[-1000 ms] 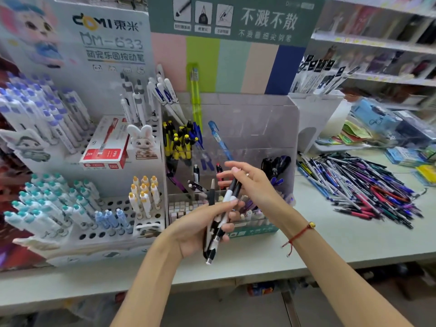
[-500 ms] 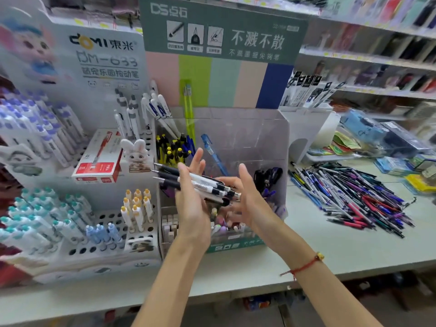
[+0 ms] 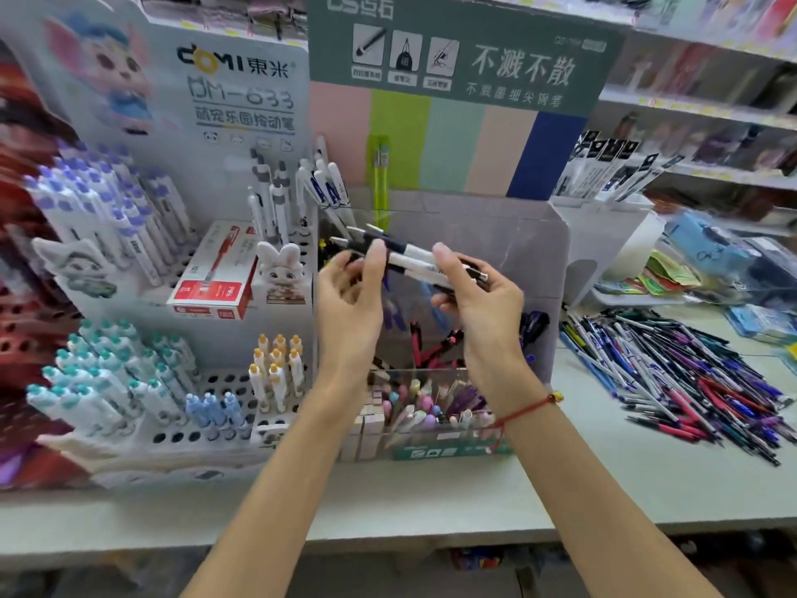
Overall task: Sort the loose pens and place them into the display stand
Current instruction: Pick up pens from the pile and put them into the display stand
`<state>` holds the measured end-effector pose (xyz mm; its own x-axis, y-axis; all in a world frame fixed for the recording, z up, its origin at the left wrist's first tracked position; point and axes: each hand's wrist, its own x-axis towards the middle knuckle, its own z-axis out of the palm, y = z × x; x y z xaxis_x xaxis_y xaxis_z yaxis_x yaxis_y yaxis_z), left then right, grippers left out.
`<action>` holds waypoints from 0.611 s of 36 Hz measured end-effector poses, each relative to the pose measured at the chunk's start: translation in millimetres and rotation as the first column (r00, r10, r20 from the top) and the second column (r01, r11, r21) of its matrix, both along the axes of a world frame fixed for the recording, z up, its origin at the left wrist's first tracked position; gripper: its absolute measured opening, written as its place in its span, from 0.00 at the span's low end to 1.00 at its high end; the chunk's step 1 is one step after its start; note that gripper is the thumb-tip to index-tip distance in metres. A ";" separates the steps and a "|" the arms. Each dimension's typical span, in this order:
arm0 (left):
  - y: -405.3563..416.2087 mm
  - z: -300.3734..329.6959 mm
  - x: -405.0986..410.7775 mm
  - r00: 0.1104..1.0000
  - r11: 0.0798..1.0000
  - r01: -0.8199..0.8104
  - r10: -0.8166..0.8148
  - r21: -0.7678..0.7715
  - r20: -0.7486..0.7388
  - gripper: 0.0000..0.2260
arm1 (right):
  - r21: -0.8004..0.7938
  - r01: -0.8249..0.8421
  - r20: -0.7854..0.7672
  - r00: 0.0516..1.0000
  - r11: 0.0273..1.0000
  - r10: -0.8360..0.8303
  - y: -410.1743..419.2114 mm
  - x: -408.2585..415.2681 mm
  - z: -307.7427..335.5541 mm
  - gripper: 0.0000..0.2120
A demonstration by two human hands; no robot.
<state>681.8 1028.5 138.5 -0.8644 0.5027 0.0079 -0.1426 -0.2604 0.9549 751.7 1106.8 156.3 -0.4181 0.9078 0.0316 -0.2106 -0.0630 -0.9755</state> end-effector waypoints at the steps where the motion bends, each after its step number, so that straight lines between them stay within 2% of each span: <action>1: -3.2 0.2 -8.1 0.990 0.995 -0.099 0.097 -0.019 -0.099 0.21 | 0.000 0.035 -0.020 0.999 0.999 -0.035 8.0 -2.8 3.8 0.04; 3: -8.6 2.6 -27.8 0.882 0.952 -0.307 0.282 -0.006 -0.377 0.13 | 0.038 0.100 -0.031 0.995 0.994 -0.099 25.9 -9.4 12.7 0.04; 5: -7.3 5.6 -52.7 0.685 0.895 -0.444 0.318 -0.030 -0.656 0.09 | 0.113 0.129 -0.006 0.992 0.985 -0.129 41.9 -17.8 21.6 0.05; 7: -1.7 13.0 -76.9 0.499 0.860 -0.501 0.199 -0.093 -0.844 0.13 | 0.192 0.130 0.019 0.990 0.973 -0.136 54.4 -25.2 29.0 0.06; 8: 1.7 18.2 -87.1 0.432 0.847 -0.510 0.103 -0.149 -0.896 0.15 | 0.220 0.125 0.029 0.990 0.967 -0.135 59.1 -27.4 31.3 0.06; 11: 12.0 26.8 -111.9 0.294 0.794 -0.520 -0.178 -0.313 -0.939 0.18 | 0.264 0.107 0.068 0.989 0.959 -0.129 66.8 -26.4 32.6 0.05; 13: 15.6 28.3 -118.5 0.250 0.764 -0.538 -0.259 -0.357 -0.933 0.15 | 0.251 0.118 0.083 0.986 0.961 -0.143 68.9 -20.3 28.7 0.05; 17: 18.0 27.8 -121.5 0.203 0.765 -0.564 -0.237 -0.312 -0.950 0.08 | 0.214 0.098 0.145 0.981 0.972 -0.131 68.5 -2.8 17.3 0.04; 22: 21.1 16.6 -119.3 0.199 0.781 -0.563 -0.188 -0.269 -0.962 0.12 | 0.200 -0.007 0.256 0.966 0.980 -0.045 58.4 27.6 0.0 0.06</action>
